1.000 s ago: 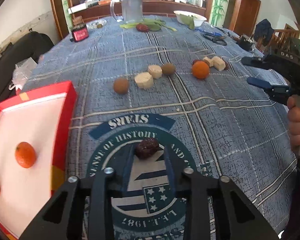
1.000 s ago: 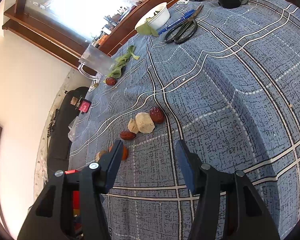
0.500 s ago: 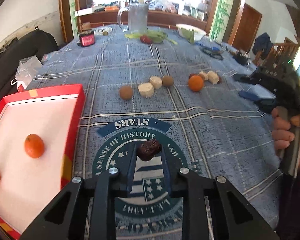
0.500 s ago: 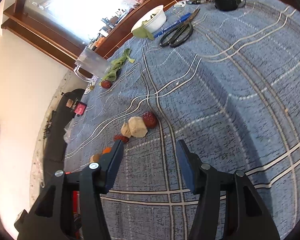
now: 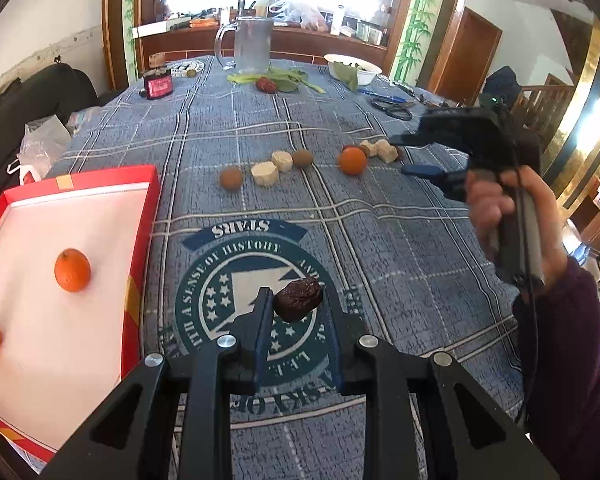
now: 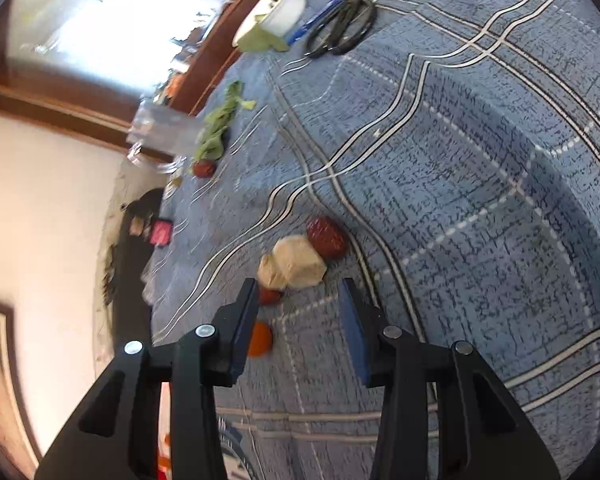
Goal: Organize fruits
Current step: 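Grasp the dark date with the left tool while the right tool grasps a beige cube, then carry the date and cube over the tray and open the left tool, then open the right tool to drop the beige cube into the tray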
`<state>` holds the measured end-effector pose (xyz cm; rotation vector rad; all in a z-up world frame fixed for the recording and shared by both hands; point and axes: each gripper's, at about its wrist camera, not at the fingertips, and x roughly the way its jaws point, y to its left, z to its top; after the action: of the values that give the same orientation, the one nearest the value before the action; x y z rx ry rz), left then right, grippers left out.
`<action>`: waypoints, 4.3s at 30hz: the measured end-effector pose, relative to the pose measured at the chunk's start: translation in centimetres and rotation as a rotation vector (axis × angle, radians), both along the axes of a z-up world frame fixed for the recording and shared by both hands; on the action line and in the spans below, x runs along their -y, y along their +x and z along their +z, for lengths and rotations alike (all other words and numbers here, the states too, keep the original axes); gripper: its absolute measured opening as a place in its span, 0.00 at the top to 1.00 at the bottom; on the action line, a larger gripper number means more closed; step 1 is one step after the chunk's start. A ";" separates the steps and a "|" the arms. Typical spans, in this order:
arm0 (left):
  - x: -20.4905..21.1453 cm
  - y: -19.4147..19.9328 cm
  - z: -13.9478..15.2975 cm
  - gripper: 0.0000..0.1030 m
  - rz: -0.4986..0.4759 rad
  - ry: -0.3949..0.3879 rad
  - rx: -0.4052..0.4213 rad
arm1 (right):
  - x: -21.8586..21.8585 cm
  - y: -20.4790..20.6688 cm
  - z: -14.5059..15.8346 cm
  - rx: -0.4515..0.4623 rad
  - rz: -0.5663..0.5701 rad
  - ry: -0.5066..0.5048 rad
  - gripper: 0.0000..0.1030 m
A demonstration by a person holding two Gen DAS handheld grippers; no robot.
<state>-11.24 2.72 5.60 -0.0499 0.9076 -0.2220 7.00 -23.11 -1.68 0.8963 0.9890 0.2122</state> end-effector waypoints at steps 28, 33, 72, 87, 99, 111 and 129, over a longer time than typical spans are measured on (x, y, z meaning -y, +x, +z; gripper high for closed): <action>-3.4 -1.8 0.2 0.77 0.028 -0.093 0.011 | -3.1 2.9 2.1 -0.091 -0.079 -0.349 0.67; -3.8 -2.1 0.4 0.77 0.046 -0.096 0.025 | -2.7 -1.1 2.0 -0.043 -0.010 -0.307 0.67; -20.2 -5.3 0.3 0.77 0.504 0.110 0.110 | -33.0 -17.9 4.2 0.263 0.769 -0.385 0.67; -20.1 -5.9 0.1 0.53 0.530 0.144 0.105 | -33.6 -19.7 3.3 0.372 0.784 -0.467 0.66; -19.2 -6.4 0.8 0.36 0.565 0.160 0.110 | -28.2 -19.9 4.9 0.488 0.734 -0.269 0.54; -14.7 -5.0 1.1 0.25 0.509 0.200 0.091 | -16.8 -17.0 4.8 0.449 0.477 -0.210 0.49; -10.9 -3.3 1.0 0.24 0.434 0.199 0.074 | -8.3 -13.7 4.6 0.329 0.300 -0.309 0.49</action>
<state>-14.56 13.59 6.59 -0.0526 0.8202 0.2685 -6.69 -14.78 2.91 0.4106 0.8155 0.4335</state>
